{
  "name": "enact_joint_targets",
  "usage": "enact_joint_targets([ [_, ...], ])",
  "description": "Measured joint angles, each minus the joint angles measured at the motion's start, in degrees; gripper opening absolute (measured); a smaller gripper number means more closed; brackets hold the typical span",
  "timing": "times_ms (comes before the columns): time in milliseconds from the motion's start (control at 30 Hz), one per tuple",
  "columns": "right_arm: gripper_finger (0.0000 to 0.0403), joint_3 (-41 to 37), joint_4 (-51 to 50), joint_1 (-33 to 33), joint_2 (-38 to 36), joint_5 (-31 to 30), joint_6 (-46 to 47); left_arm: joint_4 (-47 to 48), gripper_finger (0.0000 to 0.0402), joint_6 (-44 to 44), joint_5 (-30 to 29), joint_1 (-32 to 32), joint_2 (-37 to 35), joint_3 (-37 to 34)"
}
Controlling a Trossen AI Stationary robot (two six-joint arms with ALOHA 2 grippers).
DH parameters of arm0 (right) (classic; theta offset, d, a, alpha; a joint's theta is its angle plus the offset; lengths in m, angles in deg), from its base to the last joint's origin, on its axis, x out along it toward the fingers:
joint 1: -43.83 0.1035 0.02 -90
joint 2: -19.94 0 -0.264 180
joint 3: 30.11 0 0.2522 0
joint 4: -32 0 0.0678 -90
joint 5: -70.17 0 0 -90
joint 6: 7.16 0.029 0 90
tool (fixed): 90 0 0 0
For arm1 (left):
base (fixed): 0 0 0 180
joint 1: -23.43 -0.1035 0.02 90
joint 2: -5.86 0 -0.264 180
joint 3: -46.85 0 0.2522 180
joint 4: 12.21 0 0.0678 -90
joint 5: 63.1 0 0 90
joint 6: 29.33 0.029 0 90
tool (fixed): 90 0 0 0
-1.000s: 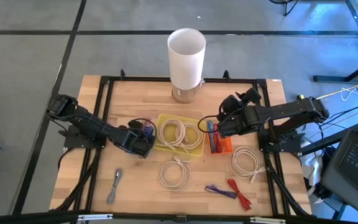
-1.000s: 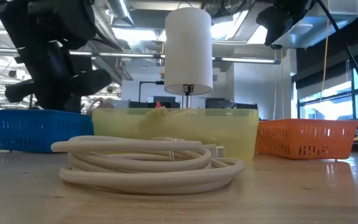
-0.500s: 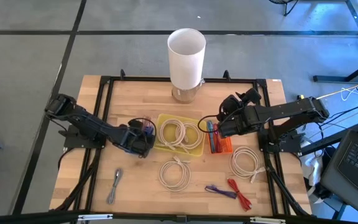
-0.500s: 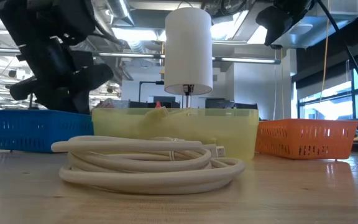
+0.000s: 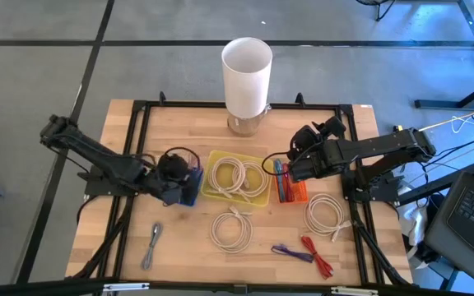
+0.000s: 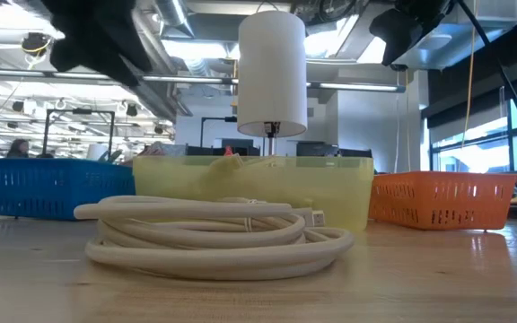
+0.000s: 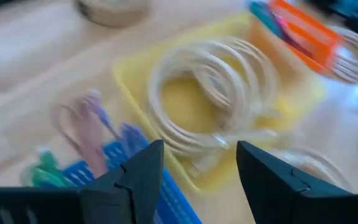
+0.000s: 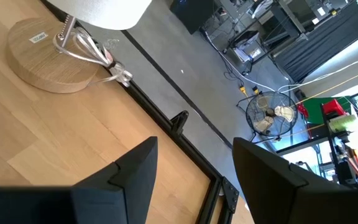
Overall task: Pick & Place USB Port
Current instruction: Put the white patterned USB cable into the orange bin
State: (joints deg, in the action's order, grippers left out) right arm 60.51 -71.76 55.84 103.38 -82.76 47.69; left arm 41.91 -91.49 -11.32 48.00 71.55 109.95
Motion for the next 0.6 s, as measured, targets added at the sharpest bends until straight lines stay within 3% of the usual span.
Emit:
enact_joint_targets([
  [100,0.0212,0.0,0.0,0.0,0.0,0.1,0.0,0.0,0.0193,-1.0,4.7,2.4,-1.8,0.5],
  [200,0.0212,0.0,0.0,0.0,0.0,0.6,0.0,1.2,0.0189,-7.3,6.9,6.1,-1.9,0.5],
  [433,0.0212,0.0,0.0,0.0,0.0,1.1,-0.3,1.5,0.018,-33.5,6.3,18.5,3.6,-1.7],
  [533,0.0212,0.0,0.0,0.0,0.0,1.1,-1.7,4.9,0.0179,-42.1,10.6,20.3,4.8,-1.7],
  [600,0.0212,0.0,0.0,0.0,0.0,0.8,-2.8,7.4,0.0177,-49.7,8.7,20.8,5.7,-1.7],
])
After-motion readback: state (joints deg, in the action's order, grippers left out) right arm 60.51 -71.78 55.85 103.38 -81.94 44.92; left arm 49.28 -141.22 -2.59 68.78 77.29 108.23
